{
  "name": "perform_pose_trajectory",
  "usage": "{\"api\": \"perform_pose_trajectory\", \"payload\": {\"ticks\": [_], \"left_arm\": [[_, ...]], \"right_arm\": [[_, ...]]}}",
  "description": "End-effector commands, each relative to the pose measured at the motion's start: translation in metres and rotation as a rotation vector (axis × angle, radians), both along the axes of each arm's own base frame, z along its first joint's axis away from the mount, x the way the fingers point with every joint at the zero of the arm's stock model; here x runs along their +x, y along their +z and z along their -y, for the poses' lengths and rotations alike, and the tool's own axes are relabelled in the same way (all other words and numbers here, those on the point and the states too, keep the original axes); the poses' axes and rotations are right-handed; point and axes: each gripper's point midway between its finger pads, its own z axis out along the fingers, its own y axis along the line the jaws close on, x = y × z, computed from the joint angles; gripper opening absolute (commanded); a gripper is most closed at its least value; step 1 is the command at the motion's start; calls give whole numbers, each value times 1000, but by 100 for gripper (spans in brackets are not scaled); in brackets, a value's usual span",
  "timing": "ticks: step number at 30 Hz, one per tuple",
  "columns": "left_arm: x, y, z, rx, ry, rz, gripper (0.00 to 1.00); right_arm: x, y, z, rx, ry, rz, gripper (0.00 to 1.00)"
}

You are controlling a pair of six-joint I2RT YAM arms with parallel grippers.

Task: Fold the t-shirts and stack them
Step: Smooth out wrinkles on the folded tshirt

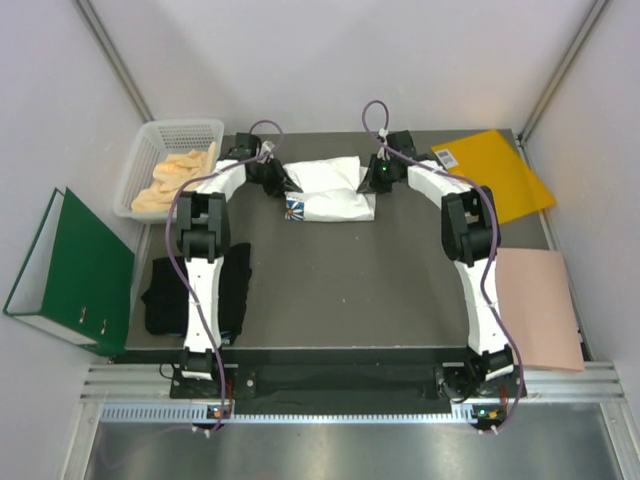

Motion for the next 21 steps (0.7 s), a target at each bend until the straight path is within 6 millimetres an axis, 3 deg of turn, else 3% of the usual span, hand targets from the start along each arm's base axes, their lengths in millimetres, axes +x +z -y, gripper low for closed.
{"api": "perform_pose_trajectory", "payload": {"ticks": [1,2,3,5,9,10,11,12,14,16,18,19,20,21], "left_arm": [[11,17,19,-28,-45,77,8],[13,19,19,-24,-43,86,23],[13,21,19,-23,-45,91,70],[12,28,17,-5,-50,107,99],[0,33,7,55,-50,116,99],[-3,35,5,71,-50,120,99],[-6,49,2,89,-55,157,99],[-15,40,-2,113,-53,134,99],[-25,50,-9,158,-57,146,99],[-37,42,-21,229,-47,120,99],[-52,46,-32,290,-58,102,99],[-54,47,-40,339,-56,113,99],[-56,61,-44,365,-51,140,99],[-65,61,-49,393,-59,122,99]], "right_arm": [[-6,21,16,-34,-33,45,0],[-7,28,20,-32,-44,58,0],[-6,30,21,-23,-50,69,0],[-9,30,23,-16,-49,64,0],[-10,41,20,2,-34,85,8],[-9,49,18,11,-33,106,14],[-8,52,18,14,-36,112,18],[-7,58,18,19,-35,123,22],[-7,69,18,24,-29,147,36],[-7,85,17,35,-22,174,50],[-11,94,16,31,-4,189,59],[-14,102,15,28,5,200,68],[-19,103,15,7,22,201,73],[-23,105,14,-16,30,205,78]]}}
